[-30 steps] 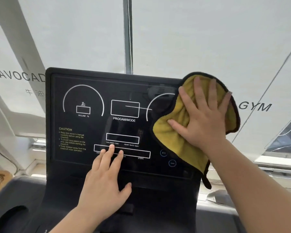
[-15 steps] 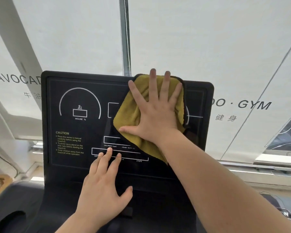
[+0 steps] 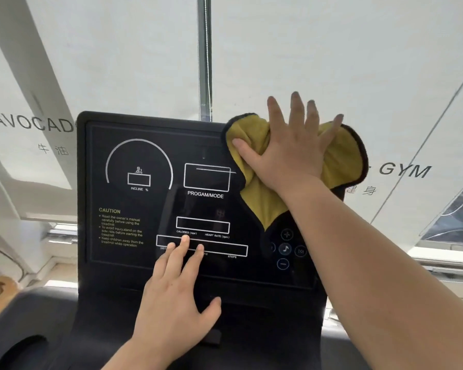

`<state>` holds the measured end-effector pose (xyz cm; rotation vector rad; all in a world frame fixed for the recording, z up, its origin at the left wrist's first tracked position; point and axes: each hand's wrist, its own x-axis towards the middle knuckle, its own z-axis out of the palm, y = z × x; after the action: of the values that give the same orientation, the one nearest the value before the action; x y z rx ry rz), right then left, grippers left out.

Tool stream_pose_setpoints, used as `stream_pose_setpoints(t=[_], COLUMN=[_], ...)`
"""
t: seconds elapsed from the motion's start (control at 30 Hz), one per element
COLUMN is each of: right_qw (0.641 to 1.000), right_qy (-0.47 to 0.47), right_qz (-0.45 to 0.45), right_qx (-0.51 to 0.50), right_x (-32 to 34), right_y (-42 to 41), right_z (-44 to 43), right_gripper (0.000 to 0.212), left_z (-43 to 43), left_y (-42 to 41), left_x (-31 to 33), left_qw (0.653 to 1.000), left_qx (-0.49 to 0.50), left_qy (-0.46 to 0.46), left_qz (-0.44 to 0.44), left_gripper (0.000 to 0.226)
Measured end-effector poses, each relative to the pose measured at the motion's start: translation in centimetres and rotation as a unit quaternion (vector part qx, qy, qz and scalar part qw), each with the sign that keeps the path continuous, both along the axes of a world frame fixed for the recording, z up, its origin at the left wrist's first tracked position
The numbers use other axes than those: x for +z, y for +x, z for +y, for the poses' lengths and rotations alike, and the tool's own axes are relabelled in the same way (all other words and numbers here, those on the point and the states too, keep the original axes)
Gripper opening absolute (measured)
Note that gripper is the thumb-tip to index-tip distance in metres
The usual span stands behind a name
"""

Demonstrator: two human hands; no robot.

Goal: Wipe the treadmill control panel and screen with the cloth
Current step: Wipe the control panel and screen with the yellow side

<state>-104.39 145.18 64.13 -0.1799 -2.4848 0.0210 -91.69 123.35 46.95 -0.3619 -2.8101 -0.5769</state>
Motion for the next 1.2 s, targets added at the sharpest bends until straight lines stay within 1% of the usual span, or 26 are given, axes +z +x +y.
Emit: stream_pose_setpoints(t=[0.07,0.17,0.3,0.37,0.5,0.57,0.67,0.77,0.83,0.9,0.97,1.03,1.1,1.13,1.2], right_qw=[1.0,0.998,0.99,0.991,0.998,0.999,0.999,0.997,0.99,0.978,0.971,0.964,0.963,0.969,0.986], right_qy=[0.006,0.027,0.087,0.088,0.033,0.019,0.03,0.067,0.117,0.16,0.178,0.197,0.206,0.194,0.14], right_qz=[0.006,0.016,0.022,0.035,0.038,0.03,0.014,-0.002,-0.017,-0.027,-0.026,-0.016,-0.004,0.002,0.007], right_qx=[0.017,0.057,0.107,0.093,0.023,0.011,0.01,0.041,0.081,0.13,0.16,0.18,0.173,0.152,0.091], right_x=[0.8,0.4,-2.0,-3.1,-5.3,-7.0,-9.9,-13.3,-16.0,-18.4,-19.6,-19.3,-17.6,-16.2,-12.9], right_y=[-1.0,-1.6,0.0,1.1,3.4,4.4,5.8,7.6,9.2,10.8,11.6,11.7,10.9,10.2,8.4], right_z=[-2.0,-4.1,-2.2,0.6,4.9,5.1,4.4,3.7,2.9,2.3,2.7,3.9,5.4,5.9,6.4], right_gripper=[0.098,0.091,0.092,0.095,0.098,0.098,0.099,0.099,0.098,0.092,0.086,0.083,0.086,0.089,0.094], left_z=[0.0,0.0,-0.4,-0.5,-0.4,-0.4,-0.5,-0.7,-0.8,-0.7,-0.5,-0.4,-0.6,-0.8,-1.2], left_y=[0.1,0.3,0.1,0.1,0.1,0.1,0.0,-0.2,-0.3,-0.3,-0.2,-0.2,-0.1,-0.2,-0.2], left_x=[0.2,0.4,0.3,0.2,0.1,0.1,0.0,-0.1,-0.2,-0.2,-0.2,-0.1,0.1,0.2,0.3], left_qw=[1.0,1.0,1.0,1.0,1.0,1.0,1.0,1.0,0.999,0.999,0.999,0.999,0.999,0.999,0.998], left_qx=[-0.002,-0.004,-0.007,-0.009,-0.007,-0.006,-0.005,-0.005,-0.004,-0.001,0.003,0.004,0.0,-0.003,-0.01], left_qy=[0.001,-0.005,-0.02,-0.02,-0.012,-0.01,-0.014,-0.029,-0.033,-0.036,-0.035,-0.037,-0.045,-0.05,-0.061], left_qz=[-0.005,-0.015,-0.009,-0.009,-0.012,-0.015,-0.014,-0.009,-0.007,-0.009,-0.007,-0.006,-0.002,-0.001,-0.003], left_gripper=[0.093,0.095,0.094,0.094,0.094,0.094,0.093,0.091,0.091,0.092,0.093,0.093,0.092,0.092,0.092])
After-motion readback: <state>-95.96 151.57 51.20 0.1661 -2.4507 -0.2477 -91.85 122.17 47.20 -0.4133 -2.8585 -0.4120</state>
